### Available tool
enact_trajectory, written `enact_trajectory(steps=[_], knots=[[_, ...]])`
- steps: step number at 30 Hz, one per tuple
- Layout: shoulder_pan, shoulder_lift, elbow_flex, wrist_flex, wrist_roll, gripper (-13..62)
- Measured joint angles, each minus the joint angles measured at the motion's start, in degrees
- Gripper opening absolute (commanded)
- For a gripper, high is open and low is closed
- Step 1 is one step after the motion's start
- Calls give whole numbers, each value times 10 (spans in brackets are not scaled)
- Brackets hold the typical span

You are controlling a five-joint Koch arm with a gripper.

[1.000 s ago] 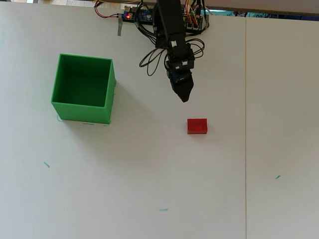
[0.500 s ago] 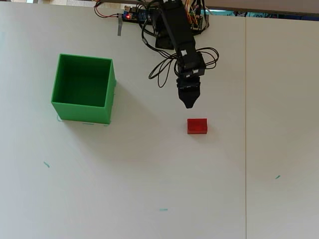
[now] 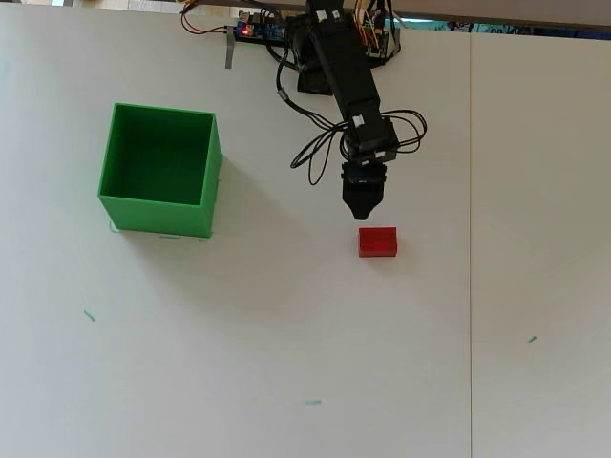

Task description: Grasp a red block and put it in the green bin.

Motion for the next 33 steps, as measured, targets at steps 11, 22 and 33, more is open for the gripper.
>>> enact_trajectory(steps=[11, 22, 33], knots=[[-96, -97, -89, 0, 36, 380], [-74, -142, -141, 0, 104, 392], [-4, -199, -170, 0, 108, 391]])
